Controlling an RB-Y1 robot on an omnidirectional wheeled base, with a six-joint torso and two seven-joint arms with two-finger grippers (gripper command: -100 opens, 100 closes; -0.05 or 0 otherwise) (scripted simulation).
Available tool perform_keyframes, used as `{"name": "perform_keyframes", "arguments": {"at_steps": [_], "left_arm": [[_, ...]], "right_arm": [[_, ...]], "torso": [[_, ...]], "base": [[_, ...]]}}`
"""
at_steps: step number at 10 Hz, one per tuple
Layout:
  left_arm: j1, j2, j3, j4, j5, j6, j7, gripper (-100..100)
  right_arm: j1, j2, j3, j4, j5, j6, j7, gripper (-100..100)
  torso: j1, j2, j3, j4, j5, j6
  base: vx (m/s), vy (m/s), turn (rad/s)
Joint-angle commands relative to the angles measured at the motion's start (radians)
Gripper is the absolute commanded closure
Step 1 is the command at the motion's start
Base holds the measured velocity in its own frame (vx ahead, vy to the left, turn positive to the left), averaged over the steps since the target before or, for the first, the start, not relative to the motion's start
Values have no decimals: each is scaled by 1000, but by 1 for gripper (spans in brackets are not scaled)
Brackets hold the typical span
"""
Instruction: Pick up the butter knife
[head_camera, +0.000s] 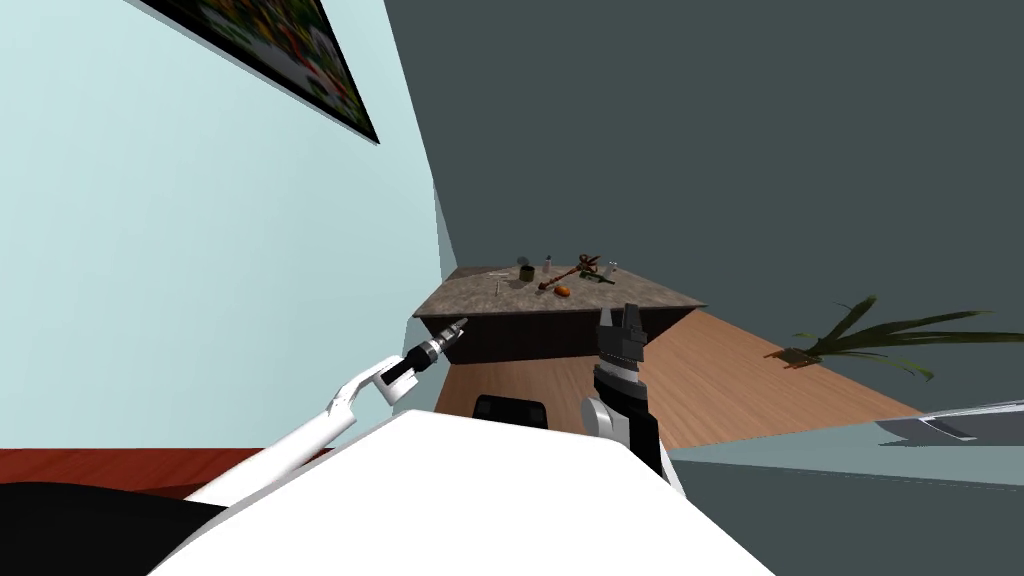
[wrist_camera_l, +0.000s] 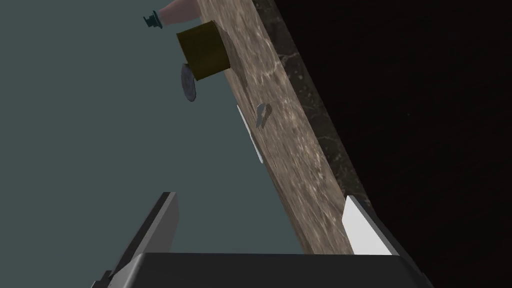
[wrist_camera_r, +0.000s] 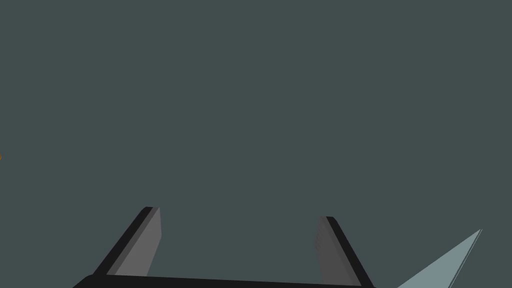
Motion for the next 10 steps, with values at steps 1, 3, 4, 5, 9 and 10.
{"name": "perform_keyframes", "arguments": {"at_steps": [1,3,4,5,9,10], "left_arm": [[-7,50,-13,30,20,29,2,-100],[-19,103,-26,65,37,55,3,-100],[-19,115,-26,65,37,55,3,-100],[-32,152,-38,100,53,81,3,-100],[-69,287,-72,196,101,158,-1,-100],[-69,309,-72,206,101,158,-1,-100]], "right_arm": [[0,0,0,0,0,0,0,0],[0,0,0,0,0,0,0,0],[0,0,0,0,0,0,0,0],[0,0,0,0,0,0,0,0],[0,0,0,0,0,0,0,0],[0,0,0,0,0,0,0,0]], "torso": [[0,0,0,0,0,0],[0,-1,0,0,0,0],[-1,-1,-1,0,0,1],[0,-1,-1,0,0,0],[-3,-3,-2,-1,-1,1],[-3,-5,-3,-1,-1,1]], "base": [[-22,-53,-199],[-13,-47,-169],[-7,-43,-129],[-2,-50,-226],[20,-69,-282],[43,-53,-162]]}}
